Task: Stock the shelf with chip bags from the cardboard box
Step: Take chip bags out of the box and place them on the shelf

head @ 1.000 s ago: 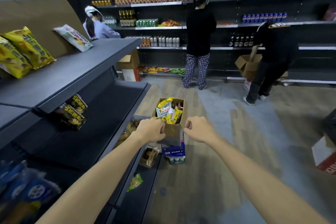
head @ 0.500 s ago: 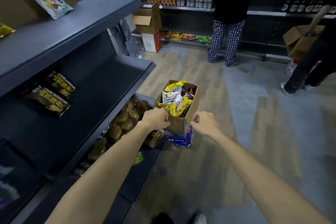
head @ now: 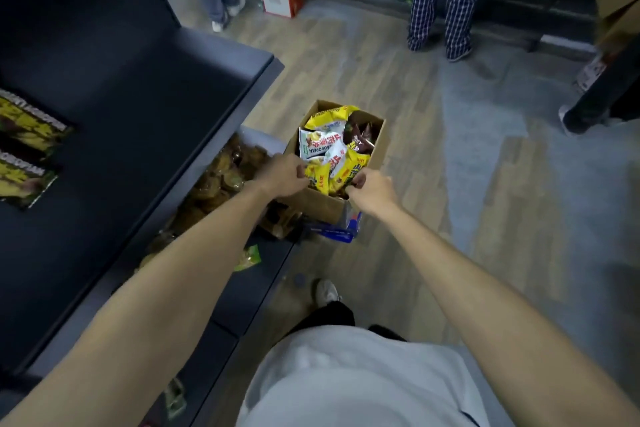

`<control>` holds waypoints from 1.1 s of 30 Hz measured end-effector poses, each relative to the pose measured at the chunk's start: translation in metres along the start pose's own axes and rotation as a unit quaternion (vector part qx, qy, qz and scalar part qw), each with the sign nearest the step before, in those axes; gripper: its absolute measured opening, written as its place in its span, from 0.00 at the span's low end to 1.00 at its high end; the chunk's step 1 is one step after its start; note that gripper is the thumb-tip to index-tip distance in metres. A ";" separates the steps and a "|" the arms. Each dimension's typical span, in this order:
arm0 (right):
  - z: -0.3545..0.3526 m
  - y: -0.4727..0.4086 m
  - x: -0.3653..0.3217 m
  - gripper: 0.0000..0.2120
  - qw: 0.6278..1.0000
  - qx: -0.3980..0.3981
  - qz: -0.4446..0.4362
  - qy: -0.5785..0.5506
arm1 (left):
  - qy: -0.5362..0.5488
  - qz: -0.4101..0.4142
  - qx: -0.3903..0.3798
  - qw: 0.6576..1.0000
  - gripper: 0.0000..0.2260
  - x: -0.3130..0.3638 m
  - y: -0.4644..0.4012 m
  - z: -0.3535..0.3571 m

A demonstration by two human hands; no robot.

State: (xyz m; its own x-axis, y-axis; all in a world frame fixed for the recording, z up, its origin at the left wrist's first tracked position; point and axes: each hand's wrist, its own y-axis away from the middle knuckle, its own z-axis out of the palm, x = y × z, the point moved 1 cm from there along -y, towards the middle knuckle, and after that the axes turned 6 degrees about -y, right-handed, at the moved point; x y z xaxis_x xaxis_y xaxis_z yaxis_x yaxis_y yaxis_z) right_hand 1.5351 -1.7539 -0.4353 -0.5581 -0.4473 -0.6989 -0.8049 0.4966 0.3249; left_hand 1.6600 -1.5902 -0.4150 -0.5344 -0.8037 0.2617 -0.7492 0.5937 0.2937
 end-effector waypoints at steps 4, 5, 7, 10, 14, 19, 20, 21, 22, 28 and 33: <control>0.009 -0.030 0.008 0.12 0.999 0.005 0.042 -0.006 | 0.045 0.000 -0.018 0.999 0.06 -0.016 -0.032 0.012; 0.011 -0.036 0.010 0.12 0.999 0.008 0.048 -0.007 | 0.053 -0.001 -0.022 0.998 0.05 -0.019 -0.038 0.016; 0.012 -0.047 0.011 0.11 0.998 0.007 0.057 -0.007 | 0.057 -0.005 -0.033 0.998 0.04 -0.021 -0.048 0.025; 0.017 -0.065 0.012 0.11 0.997 -0.016 0.077 -0.018 | 0.062 -0.016 -0.051 0.997 0.07 -0.025 -0.062 0.040; 0.028 -0.094 0.014 0.07 0.994 -0.051 0.093 -0.025 | 0.081 -0.048 -0.080 0.992 0.07 -0.032 -0.078 0.064; 0.050 -0.133 0.026 0.12 0.977 -0.091 0.164 -0.100 | 0.108 -0.064 -0.086 0.988 0.10 -0.035 -0.093 0.081; 0.053 -0.139 0.026 0.18 0.970 -0.107 0.182 -0.119 | 0.110 -0.065 -0.087 0.988 0.13 -0.037 -0.096 0.085; 0.057 -0.147 0.029 0.24 0.966 -0.122 0.192 -0.125 | 0.114 -0.066 -0.085 0.988 0.15 -0.039 -0.100 0.088; 0.060 -0.153 0.030 0.28 0.964 -0.135 0.195 -0.120 | 0.117 -0.066 -0.082 0.988 0.17 -0.042 -0.103 0.093; 0.075 -0.174 0.027 0.43 0.962 -0.189 0.194 -0.043 | 0.122 -0.078 -0.036 0.989 0.20 -0.055 -0.126 0.108; 0.085 -0.193 0.030 0.42 0.952 -0.224 0.205 -0.047 | 0.138 -0.032 -0.054 0.988 0.20 -0.057 -0.137 0.119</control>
State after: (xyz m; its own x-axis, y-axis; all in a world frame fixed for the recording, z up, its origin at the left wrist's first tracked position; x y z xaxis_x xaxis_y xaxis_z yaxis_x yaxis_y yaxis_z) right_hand 1.6908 -1.8001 -0.5728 -0.8400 -0.2045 -0.5025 -0.5407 0.2392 0.8065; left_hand 1.7471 -1.6303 -0.5796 -0.3493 -0.8071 0.4761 -0.7231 0.5553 0.4108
